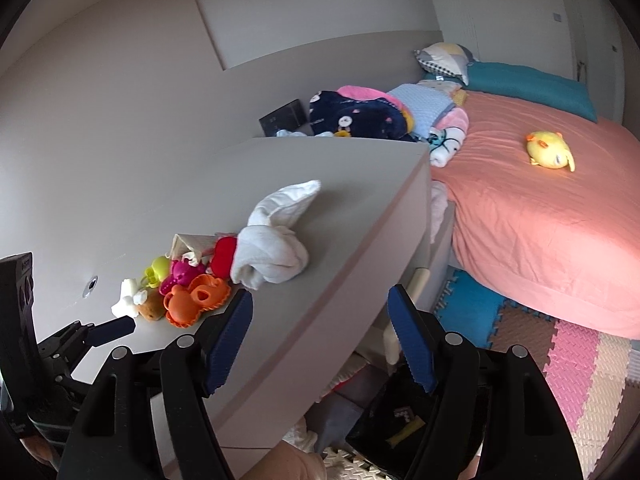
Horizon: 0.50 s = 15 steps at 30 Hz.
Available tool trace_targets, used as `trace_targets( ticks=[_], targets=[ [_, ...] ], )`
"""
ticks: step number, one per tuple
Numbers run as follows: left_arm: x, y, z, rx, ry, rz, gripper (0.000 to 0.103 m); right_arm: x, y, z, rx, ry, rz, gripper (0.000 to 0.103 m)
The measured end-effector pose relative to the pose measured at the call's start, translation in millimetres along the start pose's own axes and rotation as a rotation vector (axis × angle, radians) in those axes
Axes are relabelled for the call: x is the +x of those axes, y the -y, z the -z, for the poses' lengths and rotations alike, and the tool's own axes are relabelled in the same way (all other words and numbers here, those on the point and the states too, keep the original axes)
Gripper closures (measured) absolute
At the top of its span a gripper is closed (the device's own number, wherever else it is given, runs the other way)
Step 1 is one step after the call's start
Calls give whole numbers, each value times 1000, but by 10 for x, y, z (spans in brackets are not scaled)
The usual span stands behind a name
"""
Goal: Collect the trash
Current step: 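Move both grippers back to the items on the desk, then grasp the white foam block with the left gripper while the right grasps the white towel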
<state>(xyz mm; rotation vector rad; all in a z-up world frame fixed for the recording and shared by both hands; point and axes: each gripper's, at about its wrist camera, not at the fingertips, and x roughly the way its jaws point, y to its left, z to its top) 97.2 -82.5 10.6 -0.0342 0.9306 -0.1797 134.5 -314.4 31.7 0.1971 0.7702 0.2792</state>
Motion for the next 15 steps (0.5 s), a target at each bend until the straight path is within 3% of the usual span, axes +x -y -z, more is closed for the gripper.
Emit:
trace_targets(
  ticks=[11,15],
  targets=[
    [-104,-651,-103,-204,9,-102,5,347,-286,-193,-53,-32,-50,32],
    [-115,-909,-171,-328,15,-130,5,490,-372,-253,-76,-45,-66,32]
  ],
)
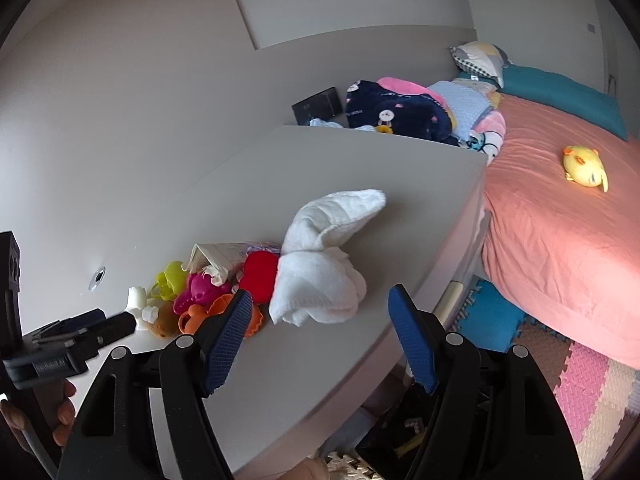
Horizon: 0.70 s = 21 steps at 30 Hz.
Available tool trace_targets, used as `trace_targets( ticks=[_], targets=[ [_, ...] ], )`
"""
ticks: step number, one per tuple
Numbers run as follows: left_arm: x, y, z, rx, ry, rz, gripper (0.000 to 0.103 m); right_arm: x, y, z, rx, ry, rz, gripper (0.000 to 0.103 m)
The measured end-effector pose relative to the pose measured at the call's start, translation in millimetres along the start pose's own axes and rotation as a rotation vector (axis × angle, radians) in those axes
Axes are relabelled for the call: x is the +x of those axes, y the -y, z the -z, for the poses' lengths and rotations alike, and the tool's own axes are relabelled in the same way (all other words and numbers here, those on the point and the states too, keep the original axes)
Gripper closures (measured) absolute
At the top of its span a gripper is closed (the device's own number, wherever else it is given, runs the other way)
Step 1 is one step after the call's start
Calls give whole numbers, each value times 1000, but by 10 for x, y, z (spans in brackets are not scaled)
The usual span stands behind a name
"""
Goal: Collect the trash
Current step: 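Grasp the white foam block with the left gripper while the right grasps the white towel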
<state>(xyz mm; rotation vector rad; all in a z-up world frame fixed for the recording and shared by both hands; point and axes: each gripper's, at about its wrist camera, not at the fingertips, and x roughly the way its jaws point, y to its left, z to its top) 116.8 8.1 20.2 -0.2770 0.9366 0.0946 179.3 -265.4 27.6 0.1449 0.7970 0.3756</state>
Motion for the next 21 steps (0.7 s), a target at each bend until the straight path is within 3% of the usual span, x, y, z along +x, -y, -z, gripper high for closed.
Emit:
trace_targets(
  ticks=[5,11,17,21],
  targets=[
    [112,-303,-127,-219,-19,-29,5,173,-41,-51,-13,-10,-5,32],
    [316,-500,-224,-403,-53,-64,5,312,-21,-71,-7,-19,0,32],
    [524,-643,-236,-571,-103,-83,5,453,-3,-96,-15,-38,13,32],
    [555,-658,-241,-611,-101,-111,11,529,-6,-107,-21,-48,21,32]
  ],
)
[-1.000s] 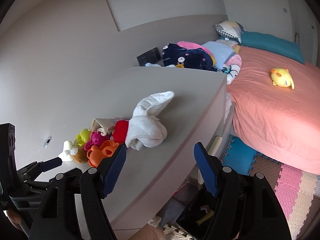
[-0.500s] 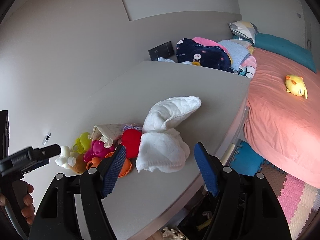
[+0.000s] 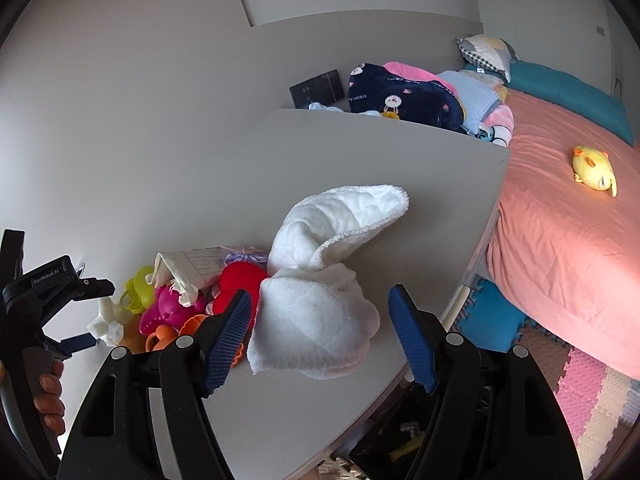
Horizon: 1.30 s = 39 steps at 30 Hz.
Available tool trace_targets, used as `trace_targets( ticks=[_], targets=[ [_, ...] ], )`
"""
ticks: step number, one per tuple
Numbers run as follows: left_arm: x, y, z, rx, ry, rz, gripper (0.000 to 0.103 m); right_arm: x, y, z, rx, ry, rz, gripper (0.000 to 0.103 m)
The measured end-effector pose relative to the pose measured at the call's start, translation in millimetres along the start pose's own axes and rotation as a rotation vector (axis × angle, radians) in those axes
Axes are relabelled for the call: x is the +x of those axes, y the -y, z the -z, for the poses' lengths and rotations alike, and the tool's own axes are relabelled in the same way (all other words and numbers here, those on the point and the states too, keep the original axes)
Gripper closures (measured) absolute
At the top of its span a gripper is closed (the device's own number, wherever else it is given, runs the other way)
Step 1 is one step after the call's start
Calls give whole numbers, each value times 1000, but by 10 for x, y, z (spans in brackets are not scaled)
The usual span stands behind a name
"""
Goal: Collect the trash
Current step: 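Grasp the white foam block with the left gripper while the right grasps the white towel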
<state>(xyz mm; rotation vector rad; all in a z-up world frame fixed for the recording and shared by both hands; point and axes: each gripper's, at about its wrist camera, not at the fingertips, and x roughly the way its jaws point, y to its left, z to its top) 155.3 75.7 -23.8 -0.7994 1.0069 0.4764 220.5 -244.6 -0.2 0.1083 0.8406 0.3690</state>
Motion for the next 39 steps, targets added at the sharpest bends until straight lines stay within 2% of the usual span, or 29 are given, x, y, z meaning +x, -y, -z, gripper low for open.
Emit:
trace_targets(
  ticks=[5,6,7,10,13,17,20,25,29,31,39],
  targets=[
    [-11,-11,-11,-13,8,14,30,89,-48,-10,-25,-18,8,32],
    [-20,-40,-3,-16,10,15,32,99,-59,-7,-30,-19,12,36],
    [-22,-55,1,-14,13,18,35,114,-75,-5,-41,-23,15,44],
    [-26,-68,14,14,18,45,41,128,-85,-1,-50,-28,10,55],
    [-30,-63,20,66,37,71,52,109,-63,0,-40,-27,-5,62],
    [-91,-30,56,153,73,98,69,30,-56,4,-29,-12,-27,64],
    [-158,-1,79,200,96,124,76,-60,-98,7,-39,7,-29,64],
    [-357,19,136,267,137,181,79,-273,-136,-9,-40,49,-27,64],
    [-646,95,251,372,258,196,80,-494,-153,-7,-37,94,-24,64],
    [-744,133,301,405,288,210,80,-586,-156,5,-34,109,-22,64],
    [-970,213,480,465,321,259,80,-931,-117,115,-25,155,-2,64]
  ],
)
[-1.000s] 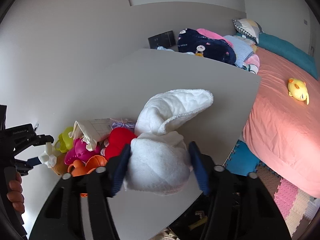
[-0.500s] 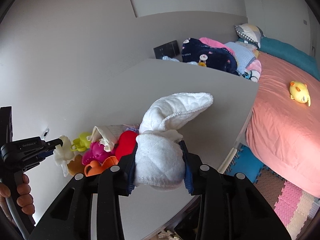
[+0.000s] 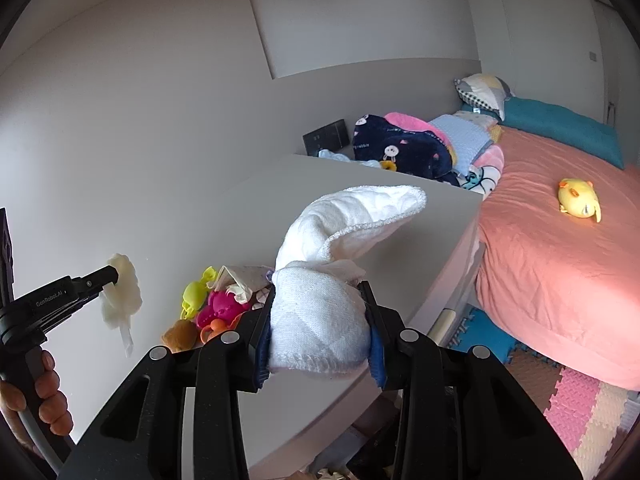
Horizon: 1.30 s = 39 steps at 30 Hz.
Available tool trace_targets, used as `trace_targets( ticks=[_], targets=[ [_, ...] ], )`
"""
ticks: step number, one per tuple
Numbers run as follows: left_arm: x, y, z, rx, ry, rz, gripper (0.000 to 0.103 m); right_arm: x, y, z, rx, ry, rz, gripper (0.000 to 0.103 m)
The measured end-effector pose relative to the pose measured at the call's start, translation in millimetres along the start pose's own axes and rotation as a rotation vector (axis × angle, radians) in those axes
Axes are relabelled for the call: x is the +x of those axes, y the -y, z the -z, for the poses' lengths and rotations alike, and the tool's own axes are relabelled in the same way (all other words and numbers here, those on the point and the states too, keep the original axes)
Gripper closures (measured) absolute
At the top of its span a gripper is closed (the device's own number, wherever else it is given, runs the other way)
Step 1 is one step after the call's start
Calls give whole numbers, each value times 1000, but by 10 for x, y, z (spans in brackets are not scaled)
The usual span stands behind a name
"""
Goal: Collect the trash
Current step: 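Carry the foam block and towel over the black bin and release both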
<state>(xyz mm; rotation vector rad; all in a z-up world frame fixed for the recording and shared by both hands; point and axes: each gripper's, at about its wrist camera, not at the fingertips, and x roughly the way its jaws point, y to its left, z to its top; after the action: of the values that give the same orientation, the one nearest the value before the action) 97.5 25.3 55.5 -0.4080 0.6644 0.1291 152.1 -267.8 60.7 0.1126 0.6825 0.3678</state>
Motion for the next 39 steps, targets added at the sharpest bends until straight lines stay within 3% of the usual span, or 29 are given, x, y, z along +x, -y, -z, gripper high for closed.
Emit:
trace_targets(
  ticks=[14,39],
  targets=[
    [-293,472,299,111,11,99,80,-599,256,255,38,65,63,64],
    [-69,1821,1161,396,-159,317,79,-1241,1110,754,176,67,248,63]
  ],
)
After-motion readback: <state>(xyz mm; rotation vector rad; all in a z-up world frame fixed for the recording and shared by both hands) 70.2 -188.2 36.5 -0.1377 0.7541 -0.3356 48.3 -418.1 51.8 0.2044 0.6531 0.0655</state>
